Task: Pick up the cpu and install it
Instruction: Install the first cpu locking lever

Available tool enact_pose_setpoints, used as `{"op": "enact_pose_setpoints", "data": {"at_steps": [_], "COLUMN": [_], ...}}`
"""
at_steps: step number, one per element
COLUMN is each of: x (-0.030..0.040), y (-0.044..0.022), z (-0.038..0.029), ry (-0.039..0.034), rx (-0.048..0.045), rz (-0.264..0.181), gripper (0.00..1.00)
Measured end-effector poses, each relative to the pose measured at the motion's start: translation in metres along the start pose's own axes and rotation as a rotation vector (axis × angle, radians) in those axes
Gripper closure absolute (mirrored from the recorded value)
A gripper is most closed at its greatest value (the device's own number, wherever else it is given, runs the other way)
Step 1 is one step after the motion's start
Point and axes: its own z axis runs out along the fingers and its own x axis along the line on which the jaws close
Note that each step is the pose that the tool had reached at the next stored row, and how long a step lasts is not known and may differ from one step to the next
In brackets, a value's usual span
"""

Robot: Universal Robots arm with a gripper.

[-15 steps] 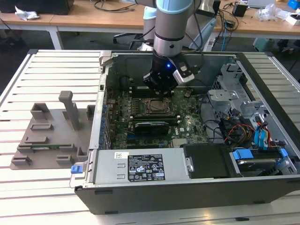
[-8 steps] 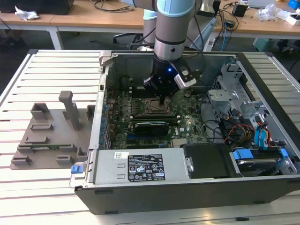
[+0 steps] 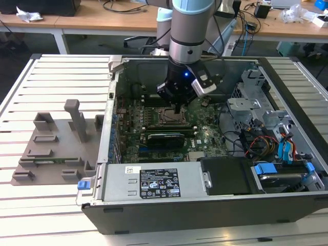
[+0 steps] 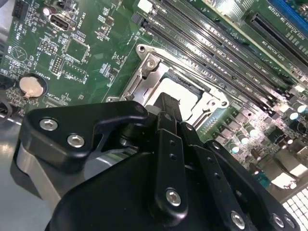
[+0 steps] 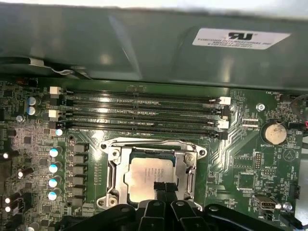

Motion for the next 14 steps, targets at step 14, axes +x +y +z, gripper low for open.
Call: {"op": "enact_pose_setpoints", "data": {"at_steps": [14], "x": [0.0001], "y": [-0.0008], "z": [-0.0209], "ry": [0.0], "rx": [0.0], "rz": [0.0], "gripper": [0.89]}}
